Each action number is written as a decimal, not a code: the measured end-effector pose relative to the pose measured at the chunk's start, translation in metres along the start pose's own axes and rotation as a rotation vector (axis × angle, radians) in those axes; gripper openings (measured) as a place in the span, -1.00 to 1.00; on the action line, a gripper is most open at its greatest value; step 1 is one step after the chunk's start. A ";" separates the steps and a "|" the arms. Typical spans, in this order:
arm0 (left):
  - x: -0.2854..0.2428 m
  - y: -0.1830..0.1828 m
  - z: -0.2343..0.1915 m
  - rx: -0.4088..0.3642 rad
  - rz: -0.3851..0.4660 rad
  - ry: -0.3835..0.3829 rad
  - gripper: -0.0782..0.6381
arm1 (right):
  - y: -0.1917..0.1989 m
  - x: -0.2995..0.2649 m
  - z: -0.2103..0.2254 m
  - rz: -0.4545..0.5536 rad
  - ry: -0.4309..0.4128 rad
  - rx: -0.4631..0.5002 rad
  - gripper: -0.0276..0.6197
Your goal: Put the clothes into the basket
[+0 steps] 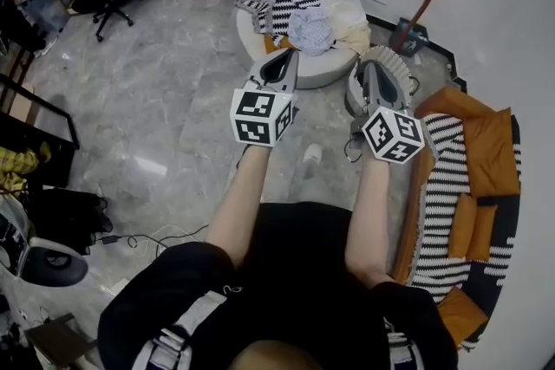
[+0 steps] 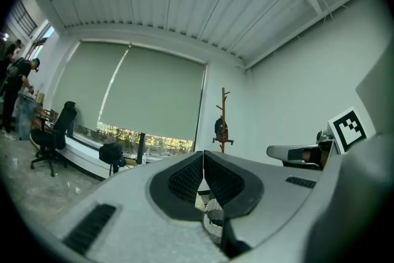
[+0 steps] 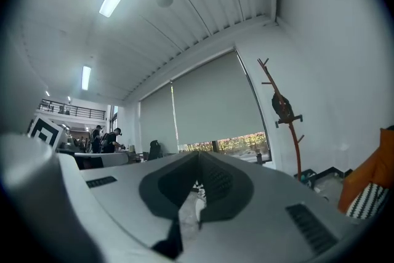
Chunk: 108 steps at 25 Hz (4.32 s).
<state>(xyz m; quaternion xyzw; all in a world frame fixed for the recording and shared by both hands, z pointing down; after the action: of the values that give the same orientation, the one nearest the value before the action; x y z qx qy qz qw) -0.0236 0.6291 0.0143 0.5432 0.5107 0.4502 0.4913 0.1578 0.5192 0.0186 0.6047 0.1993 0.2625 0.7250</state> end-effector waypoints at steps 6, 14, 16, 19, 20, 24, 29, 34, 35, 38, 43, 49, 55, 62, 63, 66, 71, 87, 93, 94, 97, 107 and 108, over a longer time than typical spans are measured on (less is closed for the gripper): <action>-0.055 0.003 -0.040 -0.008 -0.008 -0.056 -0.76 | 0.006 -0.067 0.027 0.021 -0.035 -0.024 -0.88; -0.212 0.028 -0.079 0.043 -0.044 -0.085 -0.76 | 0.011 -0.195 0.130 -0.005 -0.010 -0.017 -0.88; -0.256 0.035 -0.088 0.078 -0.055 -0.096 -0.76 | 0.011 -0.231 0.157 -0.034 -0.011 -0.005 -0.88; -0.321 0.045 -0.107 0.107 -0.093 -0.128 -0.76 | 0.017 -0.290 0.195 -0.088 -0.024 -0.007 -0.88; -0.340 0.051 -0.113 0.111 -0.117 -0.140 -0.76 | 0.023 -0.307 0.207 -0.107 -0.024 -0.023 -0.88; -0.406 0.064 -0.132 0.109 -0.189 -0.169 -0.76 | 0.034 -0.369 0.250 -0.151 -0.034 -0.082 -0.88; -0.453 0.058 -0.155 0.085 -0.217 -0.196 -0.76 | 0.037 -0.419 0.277 -0.158 -0.061 -0.138 -0.88; -0.485 0.078 -0.161 0.077 -0.280 -0.194 -0.76 | 0.071 -0.440 0.307 -0.203 -0.038 -0.227 -0.88; -0.490 0.087 -0.161 0.085 -0.295 -0.190 -0.76 | 0.080 -0.442 0.310 -0.210 -0.034 -0.236 -0.88; -0.499 0.124 -0.166 0.152 -0.328 -0.168 -0.76 | 0.115 -0.443 0.308 -0.243 -0.041 -0.226 -0.88; -0.495 0.214 -0.177 0.283 -0.438 -0.172 -0.76 | 0.202 -0.438 0.290 -0.446 -0.077 -0.202 -0.88; -0.522 0.296 -0.214 0.306 -0.496 -0.149 -0.76 | 0.291 -0.466 0.290 -0.571 -0.098 -0.182 -0.88; -0.536 0.367 -0.248 0.307 -0.564 -0.133 -0.76 | 0.367 -0.495 0.296 -0.654 -0.068 -0.177 -0.88; -0.554 0.439 -0.280 0.249 -0.647 -0.114 -0.76 | 0.435 -0.522 0.305 -0.703 -0.037 -0.210 -0.88; -0.558 0.449 -0.285 0.238 -0.657 -0.106 -0.76 | 0.445 -0.526 0.306 -0.711 -0.038 -0.222 -0.88; -0.573 0.479 -0.302 0.245 -0.689 -0.087 -0.76 | 0.475 -0.540 0.312 -0.742 -0.029 -0.240 -0.87; -0.601 0.513 -0.324 0.196 -0.720 -0.069 -0.75 | 0.520 -0.558 0.323 -0.807 -0.032 -0.257 -0.81; -0.702 0.606 -0.385 0.006 -0.820 0.083 -0.12 | 0.620 -0.616 0.371 -0.932 0.046 -0.215 -0.15; -0.730 0.644 -0.398 -0.049 -0.872 0.122 -0.06 | 0.652 -0.631 0.393 -0.978 0.092 -0.164 -0.09; -0.734 0.649 -0.399 -0.053 -0.877 0.133 -0.06 | 0.657 -0.635 0.395 -0.983 0.093 -0.174 -0.08; -0.740 0.653 -0.396 -0.033 -0.874 0.138 -0.06 | 0.666 -0.642 0.397 -0.996 0.103 -0.220 -0.09; -0.729 0.643 -0.373 -0.018 -0.900 0.152 -0.70 | 0.641 -0.644 0.364 -0.961 -0.033 -0.327 -0.84; -0.727 0.638 -0.371 -0.003 -0.895 0.156 -0.70 | 0.633 -0.642 0.361 -0.949 -0.046 -0.330 -0.84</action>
<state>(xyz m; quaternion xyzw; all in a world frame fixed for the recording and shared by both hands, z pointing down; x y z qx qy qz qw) -0.3728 -0.0654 0.6986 0.2325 0.7303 0.2338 0.5983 -0.2147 -0.0758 0.6903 0.3304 0.3921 -0.0817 0.8546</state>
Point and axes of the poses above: the fingertips, and each gripper's own axes: x backward along the fingers, z to its right, y out of its underside, the point moved 5 cm from there along x, backward along the fingers, and after that the axes turned 1 degree about -z, right-handed, at the moved point
